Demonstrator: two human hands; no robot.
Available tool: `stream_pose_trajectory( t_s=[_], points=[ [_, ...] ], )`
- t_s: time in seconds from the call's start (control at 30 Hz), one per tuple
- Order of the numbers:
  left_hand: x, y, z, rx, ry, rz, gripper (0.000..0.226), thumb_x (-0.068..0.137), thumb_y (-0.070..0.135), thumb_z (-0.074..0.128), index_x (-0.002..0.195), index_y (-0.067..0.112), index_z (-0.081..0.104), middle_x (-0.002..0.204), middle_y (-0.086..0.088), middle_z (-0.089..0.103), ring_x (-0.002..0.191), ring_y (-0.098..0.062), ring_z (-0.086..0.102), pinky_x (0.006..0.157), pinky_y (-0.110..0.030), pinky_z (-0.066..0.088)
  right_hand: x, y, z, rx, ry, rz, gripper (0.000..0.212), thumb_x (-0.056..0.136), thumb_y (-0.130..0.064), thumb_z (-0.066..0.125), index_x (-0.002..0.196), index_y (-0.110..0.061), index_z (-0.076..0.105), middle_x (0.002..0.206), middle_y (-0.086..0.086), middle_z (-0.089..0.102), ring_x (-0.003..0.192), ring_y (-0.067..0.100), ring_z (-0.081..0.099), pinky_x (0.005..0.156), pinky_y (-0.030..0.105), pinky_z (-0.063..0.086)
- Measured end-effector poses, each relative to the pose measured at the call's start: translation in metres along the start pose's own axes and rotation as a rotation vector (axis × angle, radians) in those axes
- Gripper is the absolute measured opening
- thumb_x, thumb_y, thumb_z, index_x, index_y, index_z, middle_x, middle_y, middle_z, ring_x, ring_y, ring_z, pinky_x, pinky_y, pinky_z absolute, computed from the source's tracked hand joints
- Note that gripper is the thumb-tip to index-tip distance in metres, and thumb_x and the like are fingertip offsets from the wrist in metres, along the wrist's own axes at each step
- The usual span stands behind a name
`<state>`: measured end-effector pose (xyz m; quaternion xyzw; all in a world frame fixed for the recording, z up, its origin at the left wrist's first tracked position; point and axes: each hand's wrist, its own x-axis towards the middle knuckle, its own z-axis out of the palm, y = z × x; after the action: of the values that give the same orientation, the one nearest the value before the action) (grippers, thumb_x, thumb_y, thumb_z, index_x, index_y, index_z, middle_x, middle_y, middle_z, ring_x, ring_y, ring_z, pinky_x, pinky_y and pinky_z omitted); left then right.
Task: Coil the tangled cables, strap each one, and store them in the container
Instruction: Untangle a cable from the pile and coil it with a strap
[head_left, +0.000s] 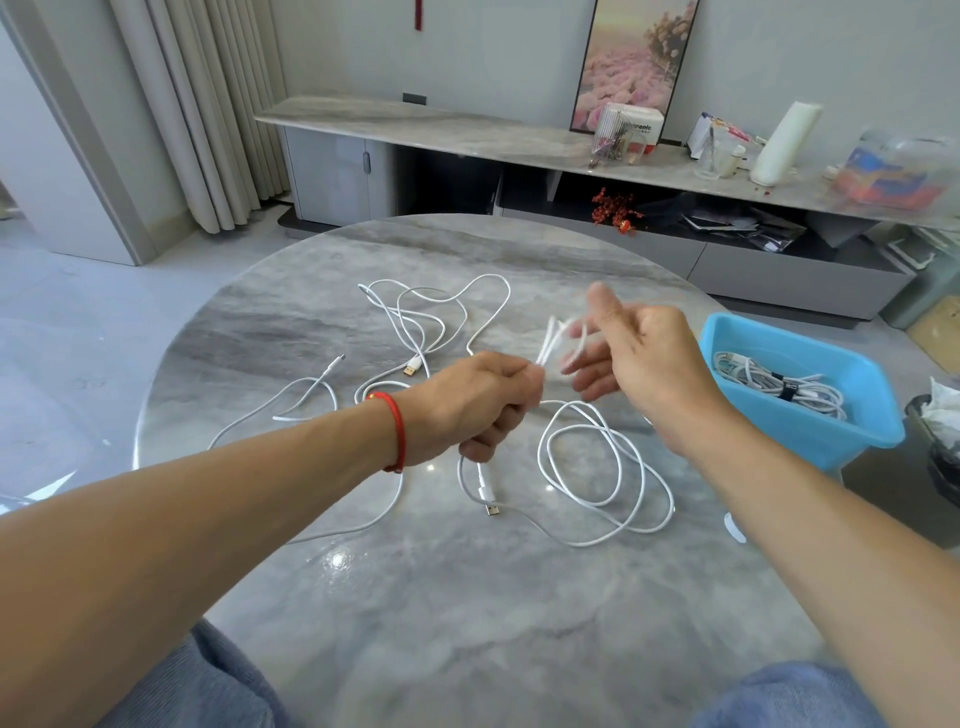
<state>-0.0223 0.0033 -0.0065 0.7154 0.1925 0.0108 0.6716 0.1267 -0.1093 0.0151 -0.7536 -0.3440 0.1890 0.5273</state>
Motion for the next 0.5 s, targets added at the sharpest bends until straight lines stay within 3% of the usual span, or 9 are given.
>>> stream_pose_trajectory(
  t_s=[0.1,0.2,0.27,0.33,0.4,0.5],
  points=[
    [0.002,0.001,-0.004,-0.237,0.119,-0.013,0.036,0.108,0.030,0.035,0.074,0.020,0.039,0.064,0.002,0.017,0.053,-0.014,0.009,0.046,-0.023,0.011,-0.006,0.005,0.008,-0.071,-0.250,0.185,0.046,0.110,-0.039,0.043,0.107,-0.001,0.067,0.085,0.016,0.078,0.078,0.035,0.075,0.068,0.042,0.061],
    [0.004,0.005,-0.012,-0.439,0.181,-0.014,0.038,0.109,0.032,0.035,0.073,0.019,0.039,0.062,0.003,0.020,0.050,-0.012,0.013,0.041,-0.021,0.018,-0.018,0.015,0.017,-0.296,-0.621,0.155,0.032,0.106,-0.040,0.050,0.109,-0.022,0.076,0.107,-0.008,0.079,0.110,0.017,0.070,0.098,0.038,0.052],
    [0.005,0.006,-0.017,-0.519,0.208,-0.008,0.039,0.109,0.032,0.033,0.073,0.019,0.038,0.062,0.003,0.020,0.049,-0.012,0.014,0.041,-0.021,0.024,-0.025,0.017,0.023,-0.445,-0.766,0.096,0.034,0.104,-0.050,0.048,0.101,-0.034,0.078,0.110,-0.016,0.074,0.115,0.015,0.064,0.103,0.037,0.047],
    [0.007,0.006,-0.021,-0.557,0.229,-0.004,0.039,0.110,0.029,0.032,0.073,0.019,0.038,0.064,0.003,0.019,0.048,-0.012,0.014,0.044,-0.022,0.034,-0.026,0.017,0.026,-0.462,-0.845,0.045,0.043,0.104,-0.050,0.043,0.090,-0.027,0.076,0.108,-0.003,0.076,0.111,0.023,0.066,0.108,0.044,0.045],
    [0.007,0.004,-0.024,-0.549,0.229,-0.030,0.038,0.110,0.029,0.032,0.074,0.018,0.040,0.063,0.003,0.020,0.045,-0.012,0.016,0.053,-0.028,0.044,-0.025,0.016,0.026,-0.407,-0.845,0.038,0.041,0.105,-0.043,0.044,0.079,-0.021,0.068,0.090,0.004,0.079,0.091,0.016,0.072,0.099,0.037,0.048],
    [0.006,-0.002,-0.028,-0.468,0.173,-0.131,0.037,0.109,0.032,0.035,0.077,0.016,0.044,0.057,0.004,0.026,0.047,-0.015,0.033,0.074,-0.040,0.053,-0.015,0.015,0.019,-0.597,-0.629,-0.120,0.041,0.100,-0.053,0.054,0.073,-0.023,0.063,0.061,-0.002,0.070,0.052,0.006,0.057,0.060,0.027,0.045]
  ],
)
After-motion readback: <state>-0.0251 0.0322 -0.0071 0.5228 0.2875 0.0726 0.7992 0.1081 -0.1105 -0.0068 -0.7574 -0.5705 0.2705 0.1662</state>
